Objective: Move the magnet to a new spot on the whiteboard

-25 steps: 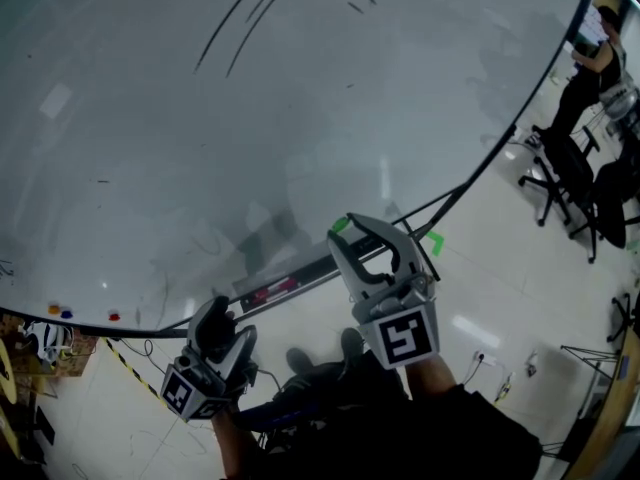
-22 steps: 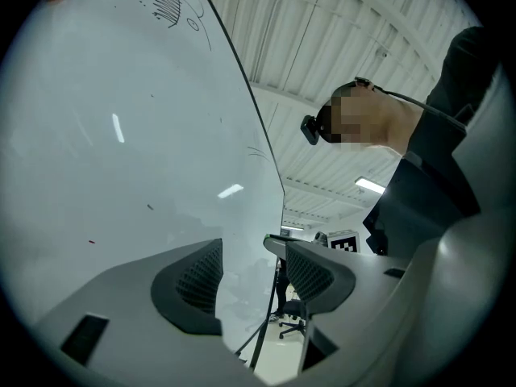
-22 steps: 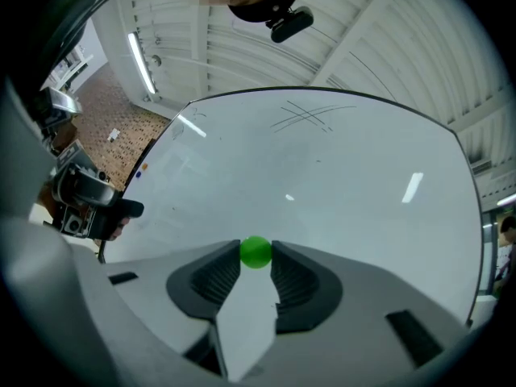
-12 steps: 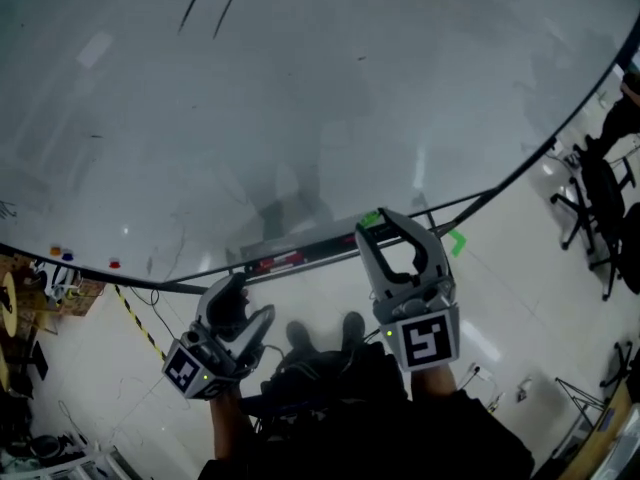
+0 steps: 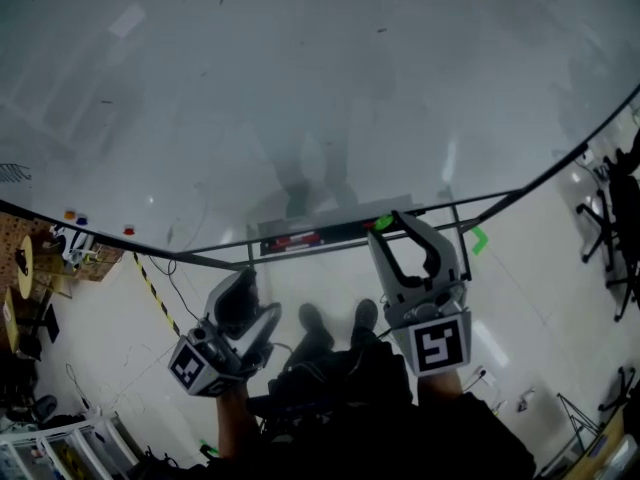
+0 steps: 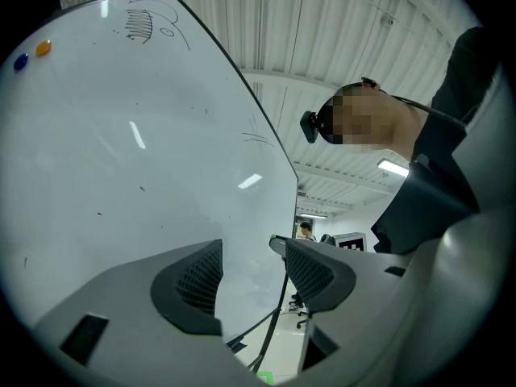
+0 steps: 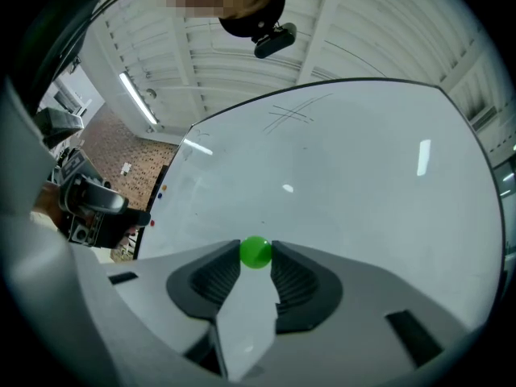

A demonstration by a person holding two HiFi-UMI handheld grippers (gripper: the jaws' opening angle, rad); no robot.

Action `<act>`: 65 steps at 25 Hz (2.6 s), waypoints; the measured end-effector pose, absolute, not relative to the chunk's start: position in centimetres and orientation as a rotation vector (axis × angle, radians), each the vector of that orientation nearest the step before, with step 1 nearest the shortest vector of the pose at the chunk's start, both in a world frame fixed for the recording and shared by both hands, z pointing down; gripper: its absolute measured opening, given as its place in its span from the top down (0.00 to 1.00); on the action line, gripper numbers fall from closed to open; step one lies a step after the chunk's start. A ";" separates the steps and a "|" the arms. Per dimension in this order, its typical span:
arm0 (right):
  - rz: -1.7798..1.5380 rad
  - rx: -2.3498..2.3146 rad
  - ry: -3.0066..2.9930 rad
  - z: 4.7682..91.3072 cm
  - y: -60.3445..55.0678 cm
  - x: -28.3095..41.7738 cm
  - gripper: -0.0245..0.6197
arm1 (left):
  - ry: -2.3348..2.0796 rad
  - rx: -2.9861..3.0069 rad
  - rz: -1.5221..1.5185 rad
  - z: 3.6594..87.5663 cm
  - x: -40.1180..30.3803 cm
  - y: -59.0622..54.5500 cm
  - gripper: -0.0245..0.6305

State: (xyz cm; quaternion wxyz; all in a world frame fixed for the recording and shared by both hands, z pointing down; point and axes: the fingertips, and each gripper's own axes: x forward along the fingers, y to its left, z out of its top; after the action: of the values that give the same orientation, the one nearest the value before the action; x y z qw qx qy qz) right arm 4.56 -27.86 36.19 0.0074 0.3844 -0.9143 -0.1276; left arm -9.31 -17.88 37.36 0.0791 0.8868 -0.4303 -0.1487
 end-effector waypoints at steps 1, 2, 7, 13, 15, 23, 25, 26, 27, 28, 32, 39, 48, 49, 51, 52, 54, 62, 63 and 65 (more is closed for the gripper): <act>-0.400 1.192 -2.862 36.3 -27.6 4.3 0.73 | -1.292 2.649 -0.451 37.4 -9.5 -17.5 0.60; -0.408 1.184 -2.862 36.3 -27.3 4.1 0.73 | -1.293 2.646 -0.459 37.4 -9.7 -17.2 0.60; -0.434 1.212 -2.854 35.2 -24.9 3.5 0.73 | -1.272 2.651 -0.519 37.1 -10.9 -15.0 0.60; -0.459 1.285 -2.798 33.6 -19.7 2.0 0.73 | -1.190 2.688 -0.603 36.3 -13.9 -10.2 0.60; -0.442 1.316 -2.771 33.5 -17.7 1.5 0.73 | -1.164 2.694 -0.618 36.6 -15.2 -8.3 0.60; -0.374 1.417 -2.572 34.6 -6.9 1.7 0.73 | -0.967 2.653 -0.731 39.7 -17.6 -1.4 0.60; -0.348 1.444 -2.561 34.4 -5.2 2.0 0.73 | -0.946 2.672 -0.737 39.2 -17.7 0.0 0.60; -0.351 1.457 -2.561 34.0 -4.6 2.2 0.73 | -0.941 2.684 -0.740 38.9 -17.7 0.7 0.60; -0.357 1.466 -2.567 33.6 -4.0 2.3 0.73 | -0.941 2.696 -0.740 38.7 -17.8 1.3 0.60; -0.361 1.470 -2.576 33.2 -3.5 2.3 0.73 | -0.948 2.704 -0.739 38.4 -18.0 1.9 0.60; -0.372 1.465 -2.607 32.2 -1.7 2.3 0.73 | -0.989 2.735 -0.750 37.1 -18.5 4.3 0.60; -0.432 1.445 -2.686 29.9 1.1 6.3 0.73 | -1.004 2.769 -0.745 36.3 -13.9 6.7 0.60; -0.340 1.512 -2.742 29.8 6.5 21.0 0.73 | -0.981 2.774 -0.647 36.1 0.4 11.5 0.60; -0.326 1.507 -2.758 30.0 7.0 22.3 0.73 | -0.991 2.774 -0.628 36.2 1.7 12.2 0.60; -0.311 1.482 -2.785 30.6 8.0 24.3 0.73 | -1.024 2.761 -0.604 36.4 3.8 13.6 0.60; -0.310 1.468 -2.796 30.9 8.4 25.2 0.73 | -1.044 2.752 -0.595 36.5 4.6 14.3 0.60; -0.317 1.450 -2.815 31.4 9.1 26.5 0.73 | -1.080 2.737 -0.572 36.7 5.9 15.4 0.60; -0.360 1.379 -2.881 31.7 9.3 28.8 0.73 | -1.188 2.751 -0.524 35.1 8.7 18.1 0.60; -0.366 1.379 -2.883 31.7 9.2 29.0 0.73 | -1.192 2.752 -0.519 35.0 9.0 18.2 0.60; -0.373 1.374 -2.881 31.7 9.0 29.0 0.73 | -1.199 2.750 -0.505 34.9 9.1 18.3 0.60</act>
State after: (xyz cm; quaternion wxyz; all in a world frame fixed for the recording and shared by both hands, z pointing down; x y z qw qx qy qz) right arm 29.05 8.99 31.69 -0.0360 0.4272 -0.8960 -0.1161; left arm 9.13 18.28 34.89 0.0494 0.9028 -0.3936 -0.1659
